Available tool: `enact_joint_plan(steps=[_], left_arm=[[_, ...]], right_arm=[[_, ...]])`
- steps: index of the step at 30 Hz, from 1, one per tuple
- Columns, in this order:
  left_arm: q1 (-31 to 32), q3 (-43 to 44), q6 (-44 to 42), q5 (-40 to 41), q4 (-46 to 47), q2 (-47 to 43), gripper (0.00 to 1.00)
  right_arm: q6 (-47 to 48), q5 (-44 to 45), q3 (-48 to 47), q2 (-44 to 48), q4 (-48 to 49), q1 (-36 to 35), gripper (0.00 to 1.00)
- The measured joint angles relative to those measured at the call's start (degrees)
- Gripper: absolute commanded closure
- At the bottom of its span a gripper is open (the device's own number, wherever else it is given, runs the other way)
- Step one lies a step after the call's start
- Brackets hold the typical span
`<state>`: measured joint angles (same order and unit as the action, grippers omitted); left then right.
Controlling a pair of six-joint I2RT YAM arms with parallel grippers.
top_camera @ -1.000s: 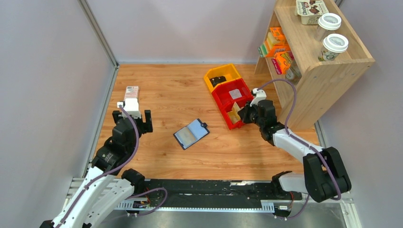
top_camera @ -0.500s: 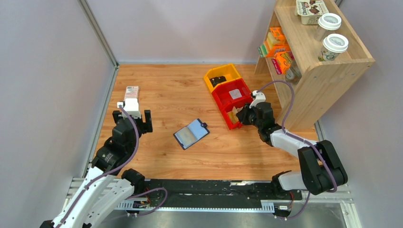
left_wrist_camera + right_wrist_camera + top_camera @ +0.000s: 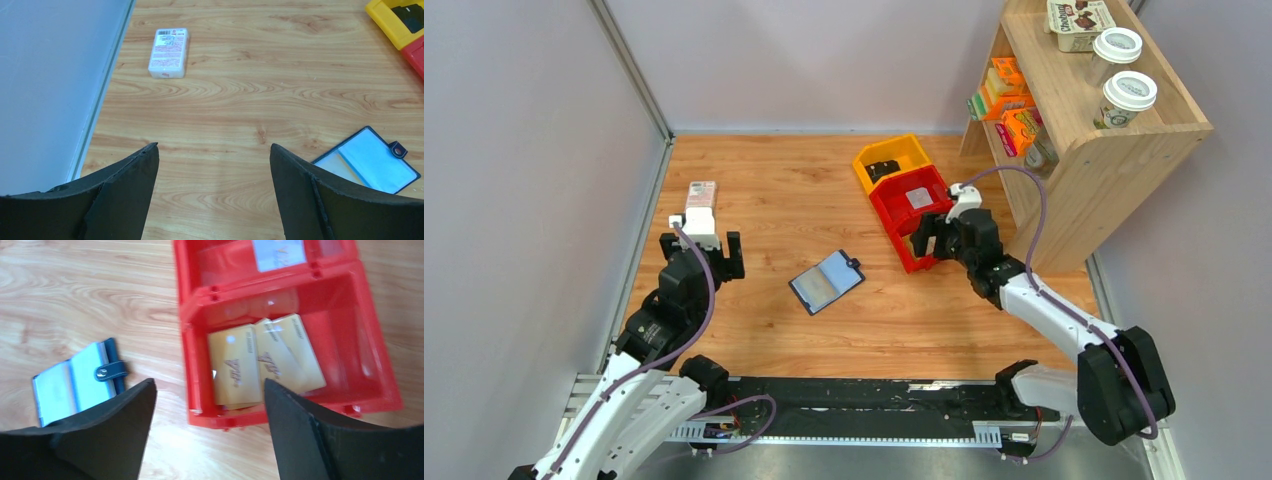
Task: Take the credit cards out of the card holder
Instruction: Place the credit card in the storage box, then remove the credit card from the card holder.
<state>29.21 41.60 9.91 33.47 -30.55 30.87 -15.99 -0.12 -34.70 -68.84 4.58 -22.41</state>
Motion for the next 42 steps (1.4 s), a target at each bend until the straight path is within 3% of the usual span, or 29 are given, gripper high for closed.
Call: enact_joint_plan(steps=[4,9,15,26,33,42], left_arm=[[0.0,0.0,0.0,-0.02,0.02,0.17,0.12],[0.0,0.0,0.02,-0.13,0.02,0.33,0.12],[0.0,0.0,0.04,0.07,-0.02,0.33,0.12],[0.0,0.0,0.04,0.2,-0.04,0.09,0.12],[0.0,0.0,0.04,0.02,-0.04,0.09,0.12],[0.0,0.02,1.79,-4.13,-0.55,2.73,0.12]], right_arm=[[0.83,1.16,-5.6,0.22,-4.96,-6.6,0.0],[1.66,2.99,-10.93,-3.74,-6.82,-17.53,0.0],[2.56,3.21,-18.1,-17.05,-8.74,-28.13,0.01],[4.13,2.14,-30.97,-36.85,-13.27,-35.28,0.19],[4.55,2.91,-32.13,-39.95,-14.4,-35.65,0.31],[2.95,2.99,-30.6,-39.5,-12.2,-35.65,0.61]])
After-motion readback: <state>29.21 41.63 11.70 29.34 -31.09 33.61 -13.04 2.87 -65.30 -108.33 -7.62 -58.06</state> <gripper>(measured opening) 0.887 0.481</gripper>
